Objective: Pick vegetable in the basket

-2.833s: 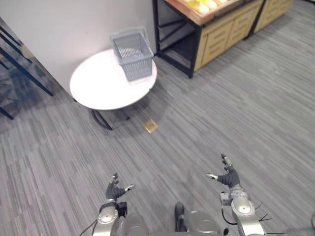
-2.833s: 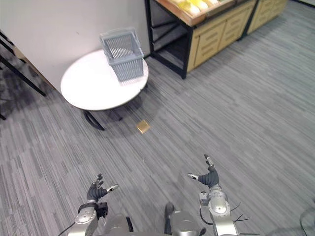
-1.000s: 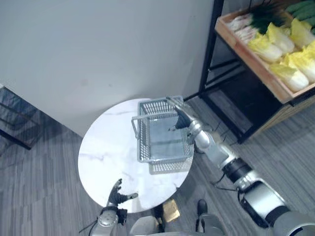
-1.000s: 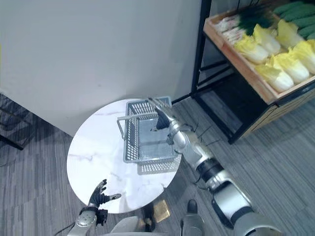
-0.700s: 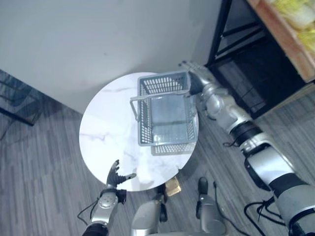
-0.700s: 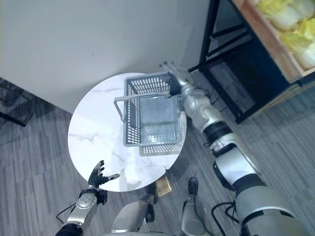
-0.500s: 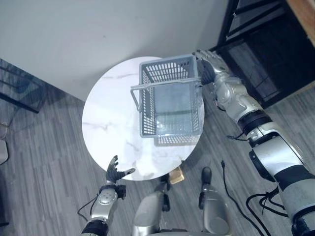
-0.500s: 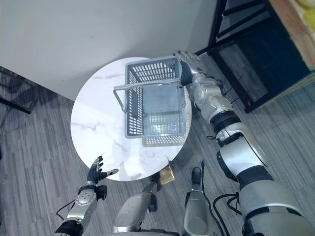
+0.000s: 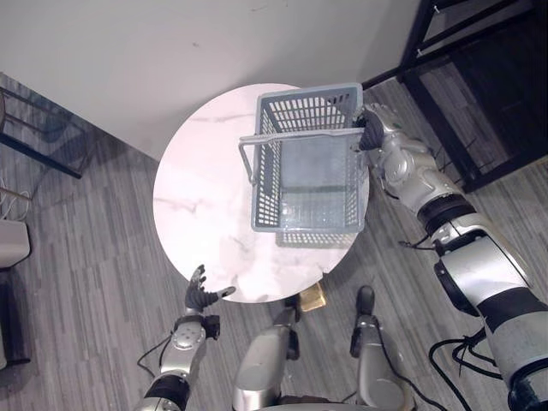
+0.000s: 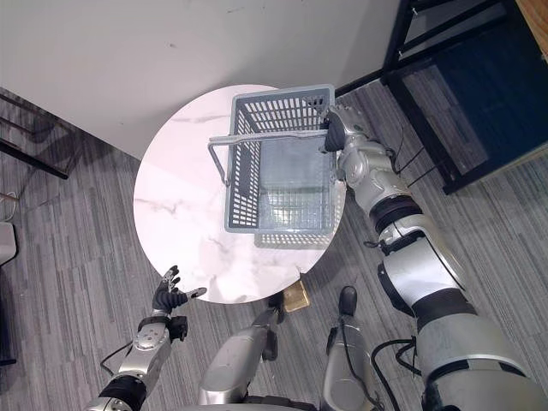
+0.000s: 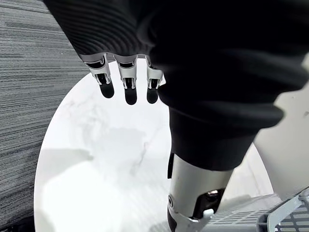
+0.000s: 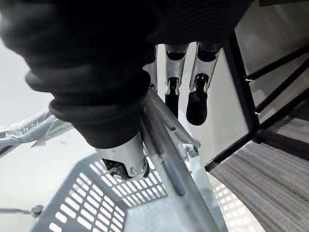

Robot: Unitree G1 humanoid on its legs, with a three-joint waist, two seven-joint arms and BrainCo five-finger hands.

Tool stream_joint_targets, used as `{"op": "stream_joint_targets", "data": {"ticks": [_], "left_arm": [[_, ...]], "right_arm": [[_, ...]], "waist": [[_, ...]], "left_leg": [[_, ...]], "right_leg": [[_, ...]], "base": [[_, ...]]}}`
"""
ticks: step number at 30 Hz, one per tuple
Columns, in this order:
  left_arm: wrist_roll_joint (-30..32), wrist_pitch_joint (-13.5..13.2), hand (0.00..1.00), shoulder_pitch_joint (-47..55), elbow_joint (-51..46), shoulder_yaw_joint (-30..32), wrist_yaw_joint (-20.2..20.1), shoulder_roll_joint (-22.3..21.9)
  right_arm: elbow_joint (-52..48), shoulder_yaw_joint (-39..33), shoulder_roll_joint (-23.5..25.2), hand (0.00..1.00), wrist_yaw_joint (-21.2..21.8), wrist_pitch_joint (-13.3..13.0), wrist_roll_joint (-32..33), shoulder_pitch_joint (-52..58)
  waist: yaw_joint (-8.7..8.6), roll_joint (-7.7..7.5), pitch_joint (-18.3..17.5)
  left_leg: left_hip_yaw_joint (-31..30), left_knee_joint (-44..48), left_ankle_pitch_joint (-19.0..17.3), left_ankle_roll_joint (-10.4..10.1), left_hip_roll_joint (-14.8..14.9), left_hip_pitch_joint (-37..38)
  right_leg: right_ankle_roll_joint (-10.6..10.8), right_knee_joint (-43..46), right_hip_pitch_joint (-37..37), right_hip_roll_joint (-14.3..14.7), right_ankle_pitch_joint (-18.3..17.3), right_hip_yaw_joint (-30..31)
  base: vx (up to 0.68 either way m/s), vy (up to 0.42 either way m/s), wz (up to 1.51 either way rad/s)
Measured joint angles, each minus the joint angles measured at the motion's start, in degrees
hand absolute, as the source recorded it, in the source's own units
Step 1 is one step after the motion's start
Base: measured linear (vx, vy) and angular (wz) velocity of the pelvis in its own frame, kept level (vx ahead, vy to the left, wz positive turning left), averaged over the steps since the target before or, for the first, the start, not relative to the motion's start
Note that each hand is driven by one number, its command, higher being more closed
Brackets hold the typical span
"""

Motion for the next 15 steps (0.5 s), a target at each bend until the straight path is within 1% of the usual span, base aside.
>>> {"op": "stream_joint_targets", "data": {"ticks": [3,5,6,7,8,10,12,14,15], "left_arm": [[1.05,0.64,0.0,0.09,1.32,0.02,-0.02,-1.0],[1.91,1.32,0.0,0.15,1.31,0.02,-0.11,-1.58],[2.1,1.4,0.0,0.32,1.29,0.02,-0.12,-1.67],[2.26,1.81,0.0,0.97,1.23,0.06,-0.19,-1.7],[2.35,2.2,0.0,1.4,1.01,0.07,-0.25,-1.75],[3.34,2.84,0.0,3.46,-0.99,0.25,-0.4,-2.26],[4.16,3.22,0.0,5.06,-3.2,0.84,-0.63,-2.62],[4.53,3.72,0.0,8.02,-5.55,1.68,-1.69,-2.71],[4.75,3.82,0.0,8.58,-5.56,1.96,-1.78,-2.73]], "right_arm": [[-5.26,-3.05,0.53,1.0,-0.05,0.0,1.98,7.14],[-12.17,-6.17,1.52,1.0,-0.04,0.22,3.29,14.31],[-14.04,-7.2,2.01,1.0,-0.04,0.32,3.66,16.32],[-18.15,-8.78,3.34,1.0,-0.02,0.62,4.31,20.85],[-20.38,-9.49,3.93,1.0,0.0,0.73,4.76,23.6],[-29.13,-12.23,6.2,1.0,0.02,0.79,8.13,35.13],[-34.65,-14.03,7.83,1.0,0.03,0.84,9.79,41.66],[-42.99,-16.41,9.09,1.0,0.05,0.83,11.65,51.02],[-44.51,-17.02,9.09,1.0,0.3,0.62,12.57,52.88]], "waist": [[-0.33,-0.16,-0.07],[-0.9,-0.7,-0.36],[-1.12,-0.98,-0.55],[-1.77,-1.73,-1.43],[-1.9,-2.19,-2.08],[-2.06,-4.23,-4.72],[-2.5,-5.44,-5.59],[-3.65,-6.96,-8.48],[-3.95,-7.27,-9.2]], "left_leg": [[0.44,-0.99,0.02,-0.04,-0.01,2.42],[0.51,-1.01,-0.02,-0.08,0.0,3.22],[0.52,-1.01,-0.03,-0.08,0.01,3.33],[0.55,-1.02,-0.05,-0.1,0.03,3.36],[0.61,-1.02,-0.06,-0.12,0.04,3.36],[0.97,-1.04,-0.25,-0.33,0.06,4.19],[1.43,-1.04,-0.61,-0.46,0.05,5.44],[2.24,-1.05,-1.48,-0.34,0.03,6.0],[2.64,-1.05,-1.64,-0.31,0.03,6.13]], "right_leg": [[0.02,-0.72,2.08,0.14,0.0,0.24],[0.08,-1.33,3.13,0.19,-0.03,0.29],[0.1,-1.53,3.35,0.21,-0.02,0.3],[0.12,-1.79,3.48,0.24,-0.01,0.29],[0.14,-1.94,3.51,0.26,0.0,0.36],[0.31,-2.88,4.52,0.34,0.12,0.82],[0.4,-3.59,5.89,0.36,0.17,1.2],[0.73,-4.38,6.26,0.46,0.36,2.07],[0.93,-4.77,6.34,0.53,0.51,2.53]], "base": [[0.03,0.008,-0.06],[0.0,0.0,0.0],[0.0,0.0,0.0],[0.0,0.0,0.0],[0.04,-0.001,-0.05],[0.07,-0.002,-0.11],[0.06,0.007,-0.11],[0.04,0.025,-0.2],[0.04,0.021,-0.29]]}}
